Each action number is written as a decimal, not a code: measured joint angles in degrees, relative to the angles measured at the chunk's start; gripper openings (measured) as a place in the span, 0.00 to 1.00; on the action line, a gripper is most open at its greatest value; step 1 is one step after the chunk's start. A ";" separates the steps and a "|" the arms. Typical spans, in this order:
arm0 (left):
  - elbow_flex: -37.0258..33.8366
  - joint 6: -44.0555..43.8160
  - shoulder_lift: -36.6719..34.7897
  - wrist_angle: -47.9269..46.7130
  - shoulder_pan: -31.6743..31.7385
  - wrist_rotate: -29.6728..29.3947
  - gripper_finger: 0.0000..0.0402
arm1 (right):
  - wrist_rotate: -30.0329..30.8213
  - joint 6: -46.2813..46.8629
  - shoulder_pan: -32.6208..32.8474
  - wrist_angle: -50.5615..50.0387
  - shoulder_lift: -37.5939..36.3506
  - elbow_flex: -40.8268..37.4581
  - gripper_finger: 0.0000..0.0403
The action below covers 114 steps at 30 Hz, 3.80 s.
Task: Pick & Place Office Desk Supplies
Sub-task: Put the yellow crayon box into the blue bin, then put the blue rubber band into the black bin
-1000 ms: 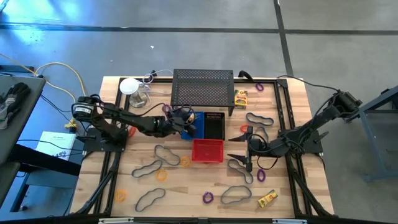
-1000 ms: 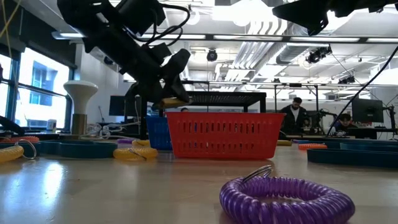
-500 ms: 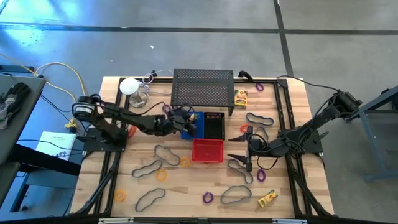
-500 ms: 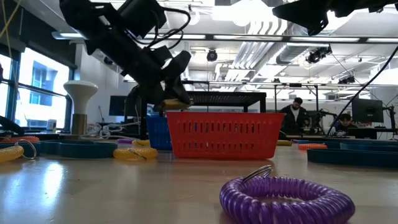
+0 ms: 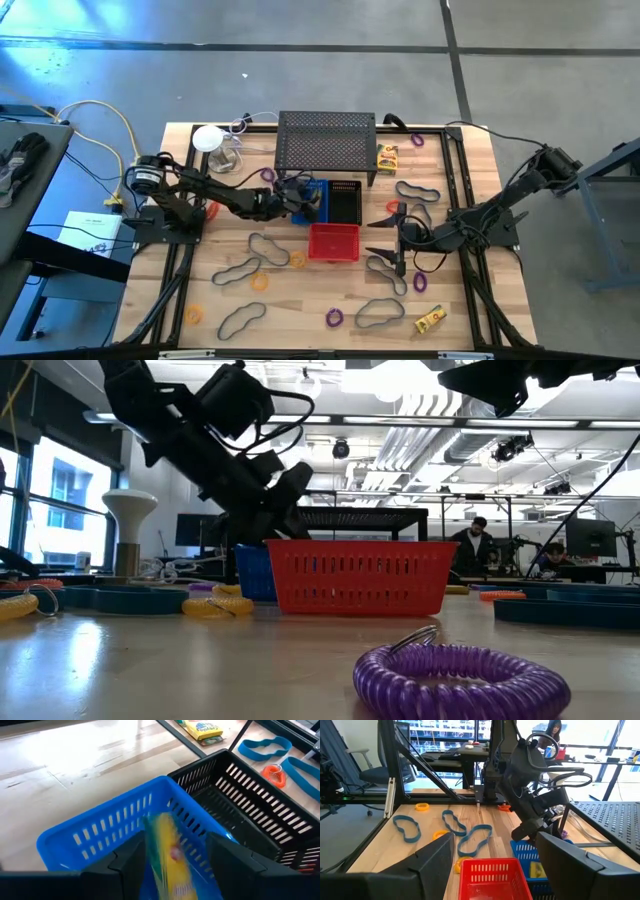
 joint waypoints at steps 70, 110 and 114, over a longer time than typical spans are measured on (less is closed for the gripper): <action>0.00 30.91 -14.51 -6.26 -7.92 23.10 0.54 | -8.81 75.35 -2.40 -72.62 -2.13 0.02 0.55; 0.00 34.53 -14.49 -6.31 -7.92 23.08 0.54 | -10.73 79.10 -4.59 -69.72 9.90 0.09 0.40; 0.00 37.12 -14.49 -6.50 -7.92 23.08 0.54 | -10.69 79.26 -4.57 -69.73 9.94 0.07 0.30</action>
